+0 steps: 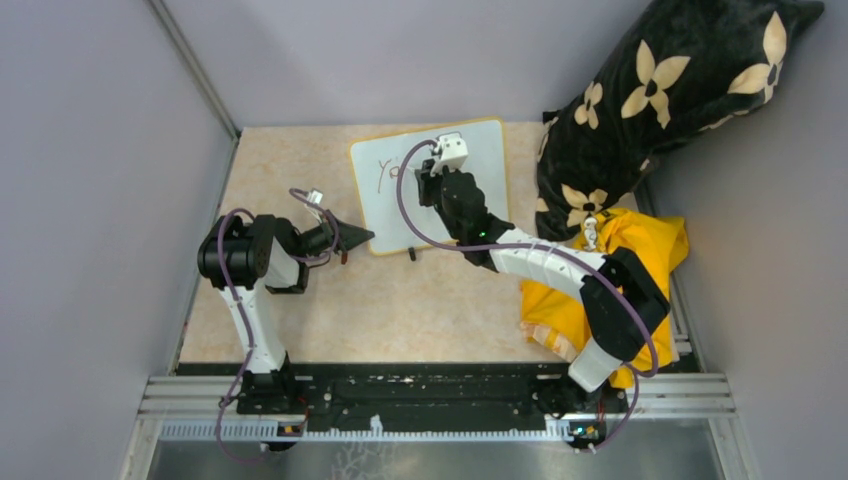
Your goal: Write a sentence on the whiteboard
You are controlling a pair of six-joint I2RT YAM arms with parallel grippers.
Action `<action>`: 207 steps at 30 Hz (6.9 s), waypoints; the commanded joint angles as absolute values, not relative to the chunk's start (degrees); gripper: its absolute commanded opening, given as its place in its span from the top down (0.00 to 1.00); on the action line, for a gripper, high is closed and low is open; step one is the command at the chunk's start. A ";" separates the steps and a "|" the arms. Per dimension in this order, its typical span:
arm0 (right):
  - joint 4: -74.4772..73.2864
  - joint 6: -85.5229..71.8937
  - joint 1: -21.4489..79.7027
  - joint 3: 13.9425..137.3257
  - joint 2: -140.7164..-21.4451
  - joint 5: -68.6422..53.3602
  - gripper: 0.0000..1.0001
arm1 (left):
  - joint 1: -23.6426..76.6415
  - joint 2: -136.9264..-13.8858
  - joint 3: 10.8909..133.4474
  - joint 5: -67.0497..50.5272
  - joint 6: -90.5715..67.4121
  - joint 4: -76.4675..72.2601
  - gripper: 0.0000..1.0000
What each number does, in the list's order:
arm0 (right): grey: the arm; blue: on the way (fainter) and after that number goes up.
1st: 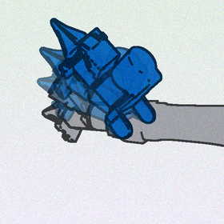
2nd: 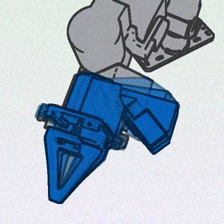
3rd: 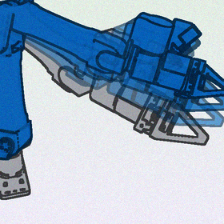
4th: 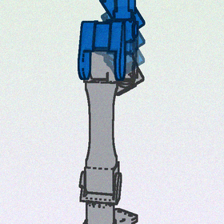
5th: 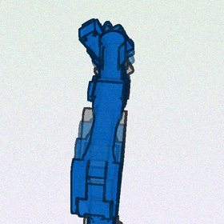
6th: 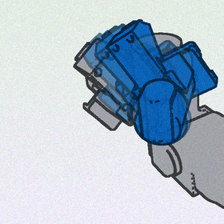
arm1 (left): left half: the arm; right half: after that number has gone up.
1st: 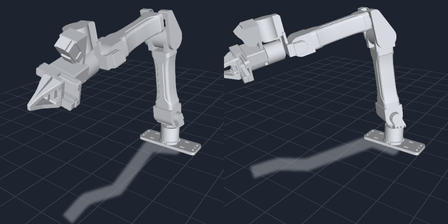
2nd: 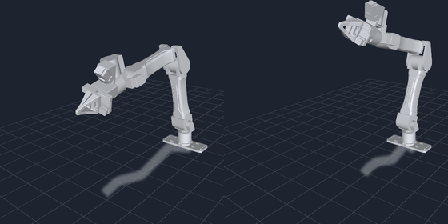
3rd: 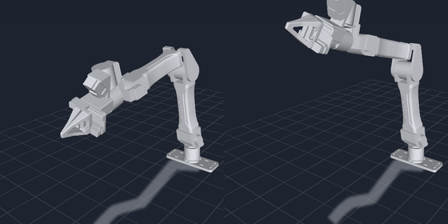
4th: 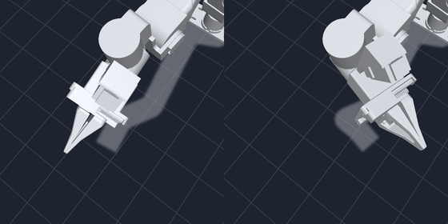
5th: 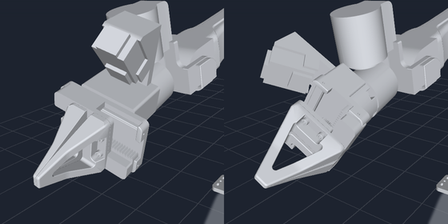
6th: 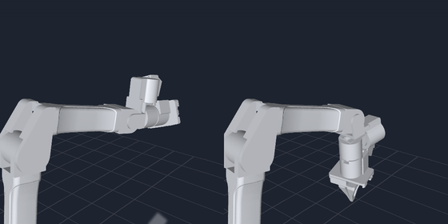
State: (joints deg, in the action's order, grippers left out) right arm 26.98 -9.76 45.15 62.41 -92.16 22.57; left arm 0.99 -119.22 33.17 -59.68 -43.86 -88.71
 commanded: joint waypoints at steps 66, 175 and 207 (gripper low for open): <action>25.81 -10.02 41.54 66.40 -91.84 24.14 1.00 | 1.66 -120.23 32.85 -60.14 -43.51 -93.16 1.00; 23.21 -16.41 35.30 60.93 -87.76 18.38 1.00 | 1.67 -120.22 32.87 -60.07 -43.51 -92.90 1.00; 21.92 -17.12 33.93 54.64 -80.64 25.16 1.00 | 1.78 -120.09 32.96 -60.21 -43.33 -92.50 1.00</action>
